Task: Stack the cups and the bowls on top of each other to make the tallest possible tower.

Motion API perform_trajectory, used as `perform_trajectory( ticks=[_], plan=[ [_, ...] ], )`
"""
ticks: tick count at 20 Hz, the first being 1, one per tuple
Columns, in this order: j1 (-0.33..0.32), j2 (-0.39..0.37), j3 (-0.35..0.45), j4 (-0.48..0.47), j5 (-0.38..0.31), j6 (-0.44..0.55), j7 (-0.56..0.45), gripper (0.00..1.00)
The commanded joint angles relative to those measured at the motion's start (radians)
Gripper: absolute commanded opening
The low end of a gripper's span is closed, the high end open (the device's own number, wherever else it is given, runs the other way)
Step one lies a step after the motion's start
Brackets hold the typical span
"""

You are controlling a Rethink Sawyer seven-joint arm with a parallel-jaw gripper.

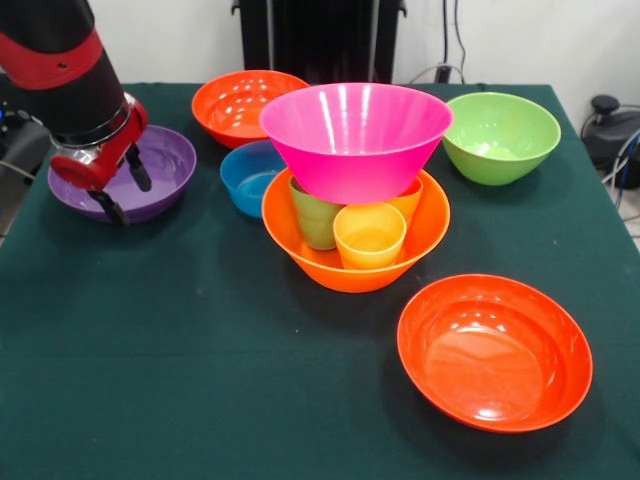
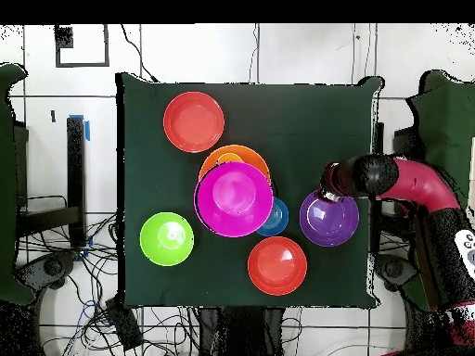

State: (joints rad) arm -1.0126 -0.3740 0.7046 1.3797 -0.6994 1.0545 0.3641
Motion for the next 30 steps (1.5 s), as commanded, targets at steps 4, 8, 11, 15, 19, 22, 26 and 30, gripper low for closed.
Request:
perform_trajectory(
  ticks=[4,8,11,15,19,22,26,30],
  plan=[
    [0.048,0.052,-0.029,-0.029,-0.105,0.104,-0.314,1.0],
    [0.057,0.06,-0.029,-0.037,-0.107,0.132,-0.328,1.0],
    [0.055,0.054,-0.023,-0.023,-0.104,0.126,-0.319,1.0],
    [0.025,0.047,-0.005,0.005,-0.097,0.065,-0.307,1.0],
    [0.011,0.045,0.007,0.022,-0.096,0.029,-0.302,1.0],
    [0.011,0.051,0.007,0.018,-0.097,0.033,-0.307,1.0],
    [0.001,0.055,0.002,0.017,-0.095,0.042,-0.307,1.0],
    [-0.003,0.071,-0.004,0.017,-0.091,0.051,-0.305,1.0]
  ],
)
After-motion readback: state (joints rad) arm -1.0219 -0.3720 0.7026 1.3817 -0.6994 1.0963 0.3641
